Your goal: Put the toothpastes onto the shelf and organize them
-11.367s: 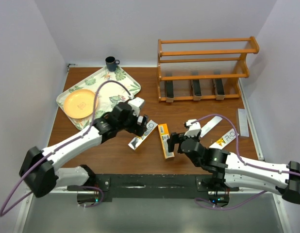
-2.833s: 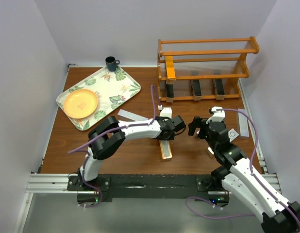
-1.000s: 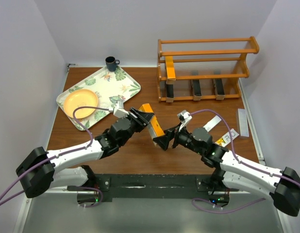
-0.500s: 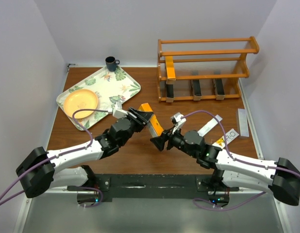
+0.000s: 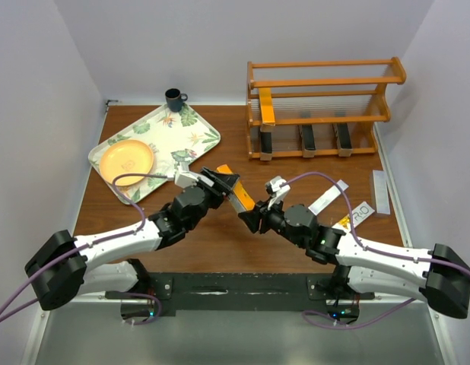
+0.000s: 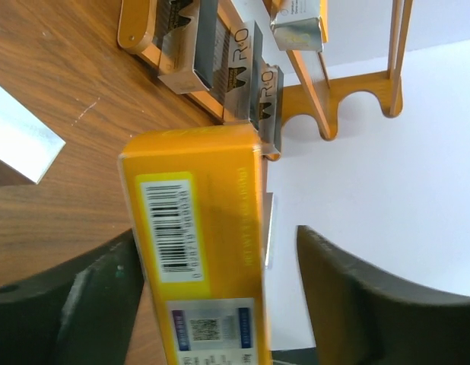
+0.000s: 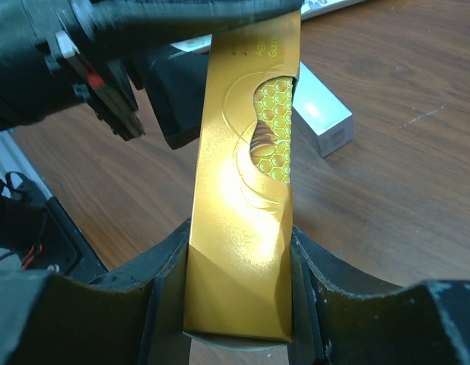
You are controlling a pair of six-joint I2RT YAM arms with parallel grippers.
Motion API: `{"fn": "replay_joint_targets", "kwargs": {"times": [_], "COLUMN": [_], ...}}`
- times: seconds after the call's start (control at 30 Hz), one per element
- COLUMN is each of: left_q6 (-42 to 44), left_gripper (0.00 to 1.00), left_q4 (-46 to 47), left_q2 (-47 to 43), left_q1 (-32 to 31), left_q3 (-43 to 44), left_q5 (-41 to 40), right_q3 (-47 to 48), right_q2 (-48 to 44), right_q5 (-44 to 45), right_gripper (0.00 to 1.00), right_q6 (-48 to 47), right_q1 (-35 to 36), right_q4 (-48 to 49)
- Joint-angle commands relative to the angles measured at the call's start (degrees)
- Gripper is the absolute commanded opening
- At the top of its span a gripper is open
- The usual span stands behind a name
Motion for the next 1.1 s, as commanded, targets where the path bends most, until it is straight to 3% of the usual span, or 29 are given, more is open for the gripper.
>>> {"fn": "replay_joint_targets", "kwargs": {"times": [0.0,0.1,0.37,0.57,0.7,0.87,1.07], "left_q6": [2.4,6.0,25.2,39.7,47.2,55.2,60.2], "left_gripper": [0.87,1.00,1.00,1.00,1.00,1.00,1.00], "left_q4": [0.7,-1.7,-13.4,-26.9,-33.5,-41.2,-41.1], "left_q2": [-2.9,-5.6,-15.6,-16.8,-15.5,-12.5,-11.3], "left_q1": [0.0,0.1,0.2,1.2,2.8,6.9,15.1], "left_q3": [-0.3,-0.3,4.4,13.9,21.0,27.8,26.0], "left_q5": [-4.2,-7.3,-16.6,-19.8,-17.1,-11.4,-2.6], "right_q3": [3.6,4.4,8.6,13.7,18.1,22.1,27.1], "right_q2": [-1.1,-2.2,-6.5,-6.7,-4.9,-4.1,-0.3], "right_q5": [1.2,2.4,9.4,19.7,23.1,22.3,20.1], "right_gripper": [0.20,0.17,0.13,0.11,0.10,0.10,0.09], "right_q6": [-0.8,-1.0,-3.2,-5.5,-7.2,-11.1,-16.2], "right_q1": [0.6,0.6,0.6,-0.1,-3.4,-12.6,-22.3], "right_q4": [0.0,-3.3,-19.3,-30.6,-36.6,-39.1,-36.9]}}
